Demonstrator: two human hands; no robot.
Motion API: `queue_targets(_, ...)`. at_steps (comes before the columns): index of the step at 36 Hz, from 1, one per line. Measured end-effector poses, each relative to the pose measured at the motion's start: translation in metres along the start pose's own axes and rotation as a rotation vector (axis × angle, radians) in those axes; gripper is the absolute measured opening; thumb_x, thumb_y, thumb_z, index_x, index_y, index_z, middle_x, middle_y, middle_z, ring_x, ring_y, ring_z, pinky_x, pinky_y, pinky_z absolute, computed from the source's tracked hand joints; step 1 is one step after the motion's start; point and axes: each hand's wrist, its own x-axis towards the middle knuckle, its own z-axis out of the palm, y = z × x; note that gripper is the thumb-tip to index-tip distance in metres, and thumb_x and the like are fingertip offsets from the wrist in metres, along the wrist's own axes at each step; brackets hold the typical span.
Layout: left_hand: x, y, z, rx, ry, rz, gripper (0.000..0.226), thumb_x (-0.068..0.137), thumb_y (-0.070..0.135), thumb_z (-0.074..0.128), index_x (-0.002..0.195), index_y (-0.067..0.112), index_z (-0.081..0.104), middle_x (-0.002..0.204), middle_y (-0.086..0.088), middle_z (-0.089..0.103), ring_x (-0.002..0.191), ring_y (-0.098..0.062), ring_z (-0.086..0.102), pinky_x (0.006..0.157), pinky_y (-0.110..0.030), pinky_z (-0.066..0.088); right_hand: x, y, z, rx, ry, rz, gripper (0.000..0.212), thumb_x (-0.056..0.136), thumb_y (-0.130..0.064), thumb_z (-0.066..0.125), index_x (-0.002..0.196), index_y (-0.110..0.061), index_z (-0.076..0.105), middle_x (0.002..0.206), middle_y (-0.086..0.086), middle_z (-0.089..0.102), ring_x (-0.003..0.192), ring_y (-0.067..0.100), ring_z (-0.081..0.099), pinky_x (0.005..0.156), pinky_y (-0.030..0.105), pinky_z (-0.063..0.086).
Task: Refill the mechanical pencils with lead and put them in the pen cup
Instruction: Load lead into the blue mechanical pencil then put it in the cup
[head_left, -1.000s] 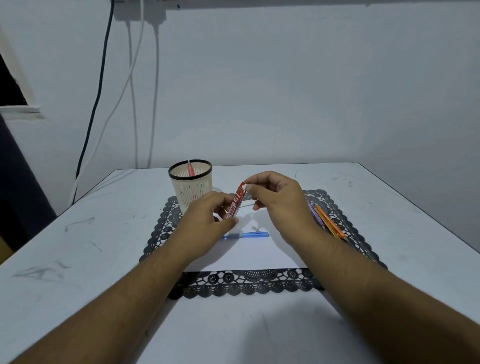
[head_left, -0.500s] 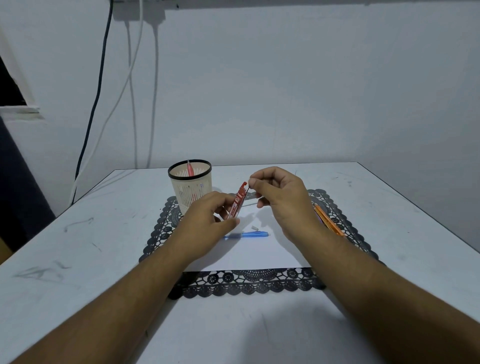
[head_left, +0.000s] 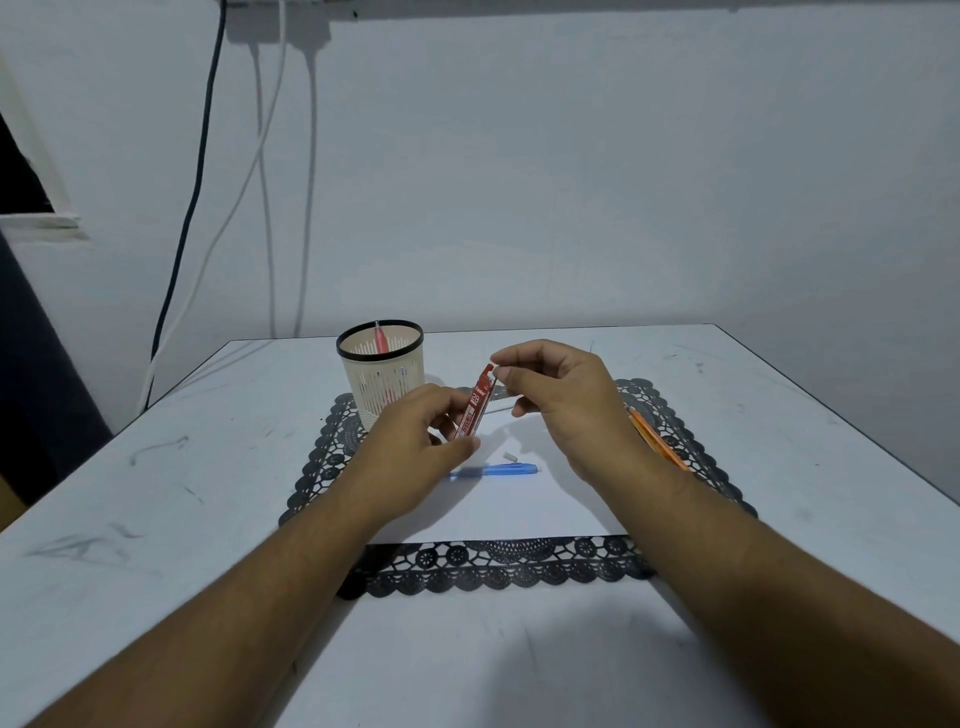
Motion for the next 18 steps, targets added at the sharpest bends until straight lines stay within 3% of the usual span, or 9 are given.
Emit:
queue_targets(11,-0.0003,0.0006,0.0,-0.003,0.001,-0.006,0.034,0.086,0.012,0.079,0.109,0.036,0.072,0.101,0.014,0.065,0.093,-0.007,0.063,0.081,-0.031,0.055,-0.0001,-0.0032,-0.0001,0.009,0.027,-0.038,0.016,0.092,-0.004,0.073,0.095,-0.018,0.079,0.085,0.006,0.075,0.072,0.012,0.063,0.067,0.027,0.055)
queue_targets(15,-0.0006,0.0016,-0.0004,0.013,-0.005,-0.01,0.031,0.087,0.013,0.078,0.11,0.033,0.072,0.101,0.015,0.065,0.093,-0.006,0.063,0.082,-0.032,0.055,0.0001,-0.0049,0.0007,0.047,0.033,-0.021,0.015,0.091,-0.003,0.074,0.092,-0.018,0.079,0.08,0.0,0.073,0.073,0.012,0.064,0.065,0.027,0.055)
queue_targets(18,-0.0005,0.002,-0.0002,0.004,-0.009,-0.012,0.031,0.087,0.012,0.078,0.11,0.032,0.073,0.101,0.013,0.065,0.094,-0.008,0.063,0.084,-0.036,0.056,-0.0003,-0.0048,0.0008,0.04,0.031,-0.02,0.014,0.091,-0.003,0.074,0.091,-0.017,0.078,0.085,0.01,0.074,0.075,0.012,0.065,0.062,0.028,0.054)
